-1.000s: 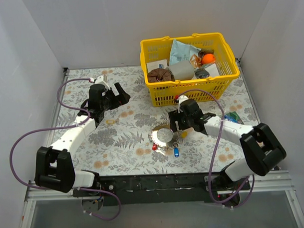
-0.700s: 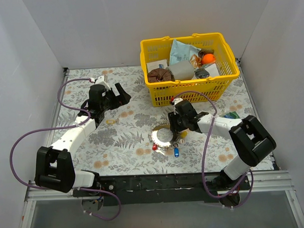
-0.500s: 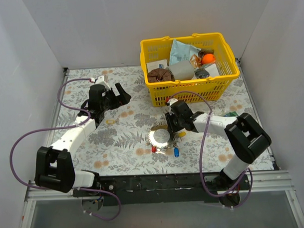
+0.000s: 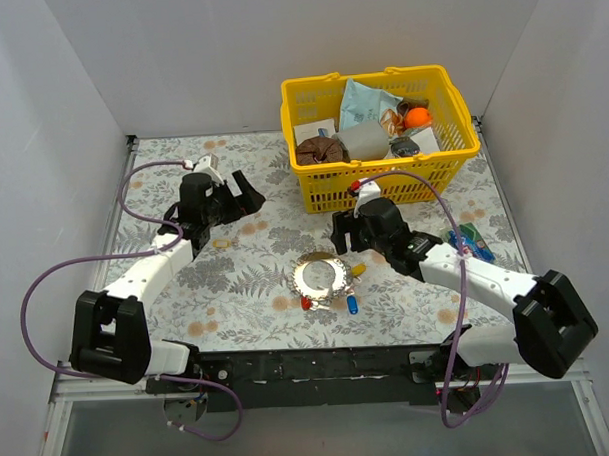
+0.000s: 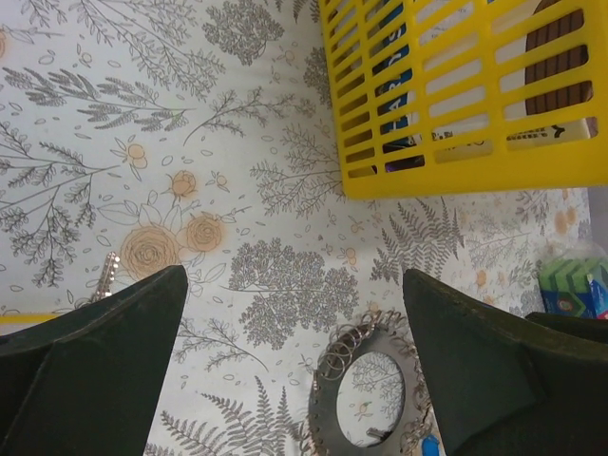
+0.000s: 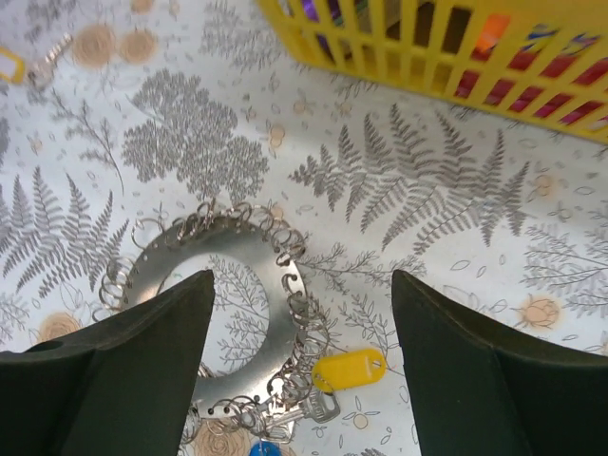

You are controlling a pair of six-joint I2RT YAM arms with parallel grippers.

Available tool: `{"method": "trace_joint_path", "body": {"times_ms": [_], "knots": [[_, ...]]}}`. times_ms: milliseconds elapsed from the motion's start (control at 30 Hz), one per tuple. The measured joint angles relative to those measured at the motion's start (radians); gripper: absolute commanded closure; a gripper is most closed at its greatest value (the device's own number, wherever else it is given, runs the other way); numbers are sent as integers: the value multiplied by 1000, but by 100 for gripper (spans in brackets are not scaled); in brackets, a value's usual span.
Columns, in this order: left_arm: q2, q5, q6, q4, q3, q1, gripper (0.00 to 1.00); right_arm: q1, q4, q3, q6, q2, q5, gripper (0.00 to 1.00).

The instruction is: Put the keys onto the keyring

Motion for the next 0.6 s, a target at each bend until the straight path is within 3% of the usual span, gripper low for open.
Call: {"method": "trace_joint_path", "body": {"times_ms": [300, 600], "knots": [[2, 129, -66, 72, -127, 0, 4, -2, 19, -18, 0, -59, 90, 16], [-21, 230, -110, 111, -274, -52, 5, -3, 9, -39, -3, -40, -10, 17]]}}
